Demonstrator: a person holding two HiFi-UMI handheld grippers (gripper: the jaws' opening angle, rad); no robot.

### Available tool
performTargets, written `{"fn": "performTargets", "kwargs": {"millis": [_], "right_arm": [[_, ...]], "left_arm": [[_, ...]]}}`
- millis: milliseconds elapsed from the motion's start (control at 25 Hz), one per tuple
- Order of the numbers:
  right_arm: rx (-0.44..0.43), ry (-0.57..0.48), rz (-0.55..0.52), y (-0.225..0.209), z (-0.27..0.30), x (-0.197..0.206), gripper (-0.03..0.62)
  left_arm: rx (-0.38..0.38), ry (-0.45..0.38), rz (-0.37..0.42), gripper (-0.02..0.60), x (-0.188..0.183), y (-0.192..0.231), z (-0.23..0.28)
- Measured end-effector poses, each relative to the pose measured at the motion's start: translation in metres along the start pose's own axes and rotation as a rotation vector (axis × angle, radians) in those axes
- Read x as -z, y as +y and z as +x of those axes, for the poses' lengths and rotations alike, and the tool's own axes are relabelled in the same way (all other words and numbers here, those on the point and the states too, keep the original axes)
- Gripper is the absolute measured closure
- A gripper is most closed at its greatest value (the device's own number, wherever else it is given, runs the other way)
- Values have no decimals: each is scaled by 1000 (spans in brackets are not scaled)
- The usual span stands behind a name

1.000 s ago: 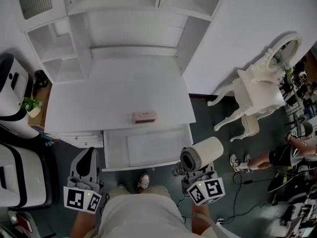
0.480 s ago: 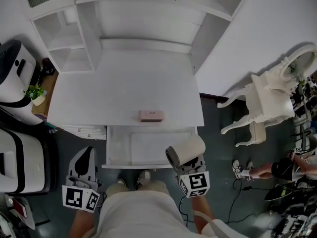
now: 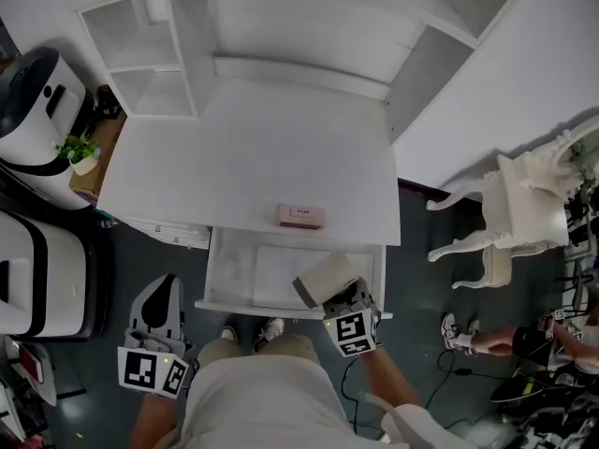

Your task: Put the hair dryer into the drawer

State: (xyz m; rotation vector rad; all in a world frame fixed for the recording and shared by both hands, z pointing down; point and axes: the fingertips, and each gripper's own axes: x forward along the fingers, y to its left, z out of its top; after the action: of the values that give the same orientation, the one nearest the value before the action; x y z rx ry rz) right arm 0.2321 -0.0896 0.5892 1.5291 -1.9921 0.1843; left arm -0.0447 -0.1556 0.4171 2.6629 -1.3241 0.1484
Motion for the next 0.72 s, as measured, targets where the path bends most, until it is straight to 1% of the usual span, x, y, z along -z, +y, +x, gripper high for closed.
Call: {"fn": "performTargets", "kwargs": {"millis": [160,400,600,720], "right_arm": [[-86,87,-99,19,33,32,424],[-199,186,-197,40,82,67,424],[-291,268,-328,58,109,97,424],[-335,313,-384,67,119,116,424]], "left_arm": [[-29,23,0,566,6,2,-2],[-70,50,6,566,13,5,-2],[-112,70,13,566,17,8,-11],[-138,80,15,566,21,11,-18]]}}
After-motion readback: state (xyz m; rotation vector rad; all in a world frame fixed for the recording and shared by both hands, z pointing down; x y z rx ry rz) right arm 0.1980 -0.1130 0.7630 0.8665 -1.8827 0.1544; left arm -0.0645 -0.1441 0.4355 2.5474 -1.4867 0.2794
